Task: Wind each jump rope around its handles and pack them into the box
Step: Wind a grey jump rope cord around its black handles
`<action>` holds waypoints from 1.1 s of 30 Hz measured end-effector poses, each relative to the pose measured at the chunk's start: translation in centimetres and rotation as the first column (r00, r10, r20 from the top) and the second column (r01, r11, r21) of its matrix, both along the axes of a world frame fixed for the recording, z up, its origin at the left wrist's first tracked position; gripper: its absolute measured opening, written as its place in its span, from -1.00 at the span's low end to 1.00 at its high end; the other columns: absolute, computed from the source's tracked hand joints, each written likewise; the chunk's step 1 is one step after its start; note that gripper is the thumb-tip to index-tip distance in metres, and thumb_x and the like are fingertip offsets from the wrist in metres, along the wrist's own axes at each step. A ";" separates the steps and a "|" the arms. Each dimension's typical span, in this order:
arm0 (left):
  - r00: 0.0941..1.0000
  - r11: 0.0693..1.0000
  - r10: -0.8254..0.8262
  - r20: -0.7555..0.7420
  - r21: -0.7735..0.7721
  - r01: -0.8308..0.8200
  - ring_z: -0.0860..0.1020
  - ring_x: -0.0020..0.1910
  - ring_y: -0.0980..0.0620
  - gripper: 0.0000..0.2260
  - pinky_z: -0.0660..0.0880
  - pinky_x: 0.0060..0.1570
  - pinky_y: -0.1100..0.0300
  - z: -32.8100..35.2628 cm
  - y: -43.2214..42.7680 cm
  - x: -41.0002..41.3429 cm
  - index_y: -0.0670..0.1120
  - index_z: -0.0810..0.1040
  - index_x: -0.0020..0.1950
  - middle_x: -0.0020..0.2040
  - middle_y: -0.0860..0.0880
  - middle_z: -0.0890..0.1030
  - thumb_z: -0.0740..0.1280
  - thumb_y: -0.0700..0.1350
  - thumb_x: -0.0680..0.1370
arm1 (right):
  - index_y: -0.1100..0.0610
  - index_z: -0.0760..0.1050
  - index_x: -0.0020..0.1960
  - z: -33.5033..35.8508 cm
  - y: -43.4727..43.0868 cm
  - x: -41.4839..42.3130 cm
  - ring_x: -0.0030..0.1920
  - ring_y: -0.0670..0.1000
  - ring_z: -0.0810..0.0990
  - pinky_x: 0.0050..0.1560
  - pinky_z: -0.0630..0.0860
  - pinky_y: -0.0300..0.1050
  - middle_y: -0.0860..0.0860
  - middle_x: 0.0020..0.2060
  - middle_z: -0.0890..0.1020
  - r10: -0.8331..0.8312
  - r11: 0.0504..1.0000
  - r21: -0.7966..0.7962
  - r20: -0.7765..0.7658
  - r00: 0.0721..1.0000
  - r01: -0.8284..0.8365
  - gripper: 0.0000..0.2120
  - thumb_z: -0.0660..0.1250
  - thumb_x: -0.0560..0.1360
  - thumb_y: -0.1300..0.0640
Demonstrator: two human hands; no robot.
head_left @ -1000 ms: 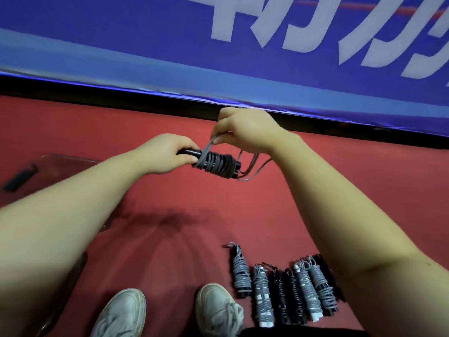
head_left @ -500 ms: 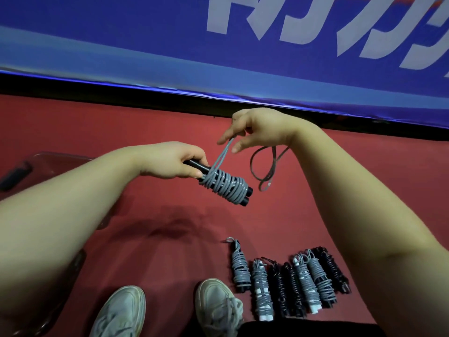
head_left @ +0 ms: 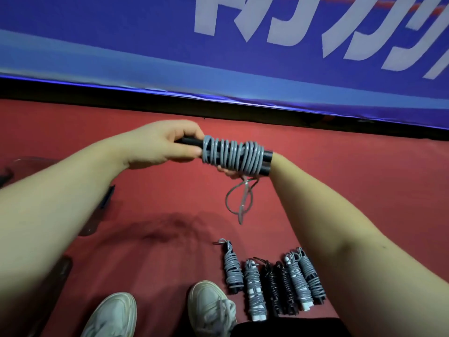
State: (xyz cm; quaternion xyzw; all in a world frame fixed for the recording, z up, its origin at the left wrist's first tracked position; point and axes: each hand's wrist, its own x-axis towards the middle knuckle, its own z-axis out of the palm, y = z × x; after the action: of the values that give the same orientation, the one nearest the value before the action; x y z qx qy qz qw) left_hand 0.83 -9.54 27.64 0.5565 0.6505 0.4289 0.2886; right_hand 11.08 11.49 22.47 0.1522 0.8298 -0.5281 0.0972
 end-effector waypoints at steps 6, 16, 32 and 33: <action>0.875 0.883 0.408 0.261 0.129 -0.450 0.37 -0.55 0.23 -0.78 0.32 -0.44 0.38 -0.4 1.4 -1.2 -0.08 0.35 -0.20 -0.38 -0.08 0.38 0.23 -0.34 0.57 | 0.08 0.46 -0.10 -1.5 -3.0 -1.1 -0.46 -0.08 0.23 -0.47 0.21 -0.31 -0.02 -0.41 0.33 -0.016 0.964 0.262 -0.078 0.997 0.036 -0.76 0.07 0.65 0.12; 0.532 0.590 0.678 0.507 0.057 -0.806 0.33 -0.43 0.08 -0.78 0.23 -0.57 0.34 -3.5 0.7 -4.4 -0.08 0.25 -0.19 -0.30 -0.08 0.37 0.18 -0.28 0.61 | 0.15 0.46 0.06 0.5 -8.1 -1.9 0.03 0.19 0.55 -0.14 0.37 -0.04 0.12 -0.04 0.61 0.161 0.558 0.829 -0.055 0.985 -0.045 -0.65 0.03 0.63 -0.08; 0.815 0.830 0.552 -0.176 0.018 -0.558 0.41 -0.51 0.19 -0.84 0.32 -0.41 0.24 -2.6 -0.7 -2.2 -0.06 0.46 -0.23 -0.40 -0.03 0.56 0.41 -0.15 0.48 | -0.01 0.53 0.13 11.4 -7.3 -0.1 -0.17 0.08 0.46 -0.36 0.18 -0.13 -0.01 0.00 0.51 0.428 0.057 0.979 -0.200 0.882 0.195 -0.77 0.20 0.57 -0.06; 0.847 0.859 0.506 -0.166 0.012 -0.511 0.41 -0.50 0.18 -0.87 0.34 -0.41 0.25 -2.3 -0.8 -2.0 -0.06 0.48 -0.22 -0.40 -0.04 0.57 0.40 -0.17 0.49 | -0.03 0.54 0.13 11.6 -6.5 0.0 -0.15 0.07 0.46 -0.32 0.21 -0.13 -0.02 0.00 0.51 0.406 0.104 0.977 -0.211 0.889 0.184 -0.76 0.22 0.56 -0.08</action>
State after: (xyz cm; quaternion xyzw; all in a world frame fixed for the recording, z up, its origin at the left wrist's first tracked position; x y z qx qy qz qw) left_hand -1.16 -10.32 25.33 0.3928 0.8029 0.4321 0.1197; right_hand 11.03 5.03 34.06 -0.0094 0.9728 0.1510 -0.1751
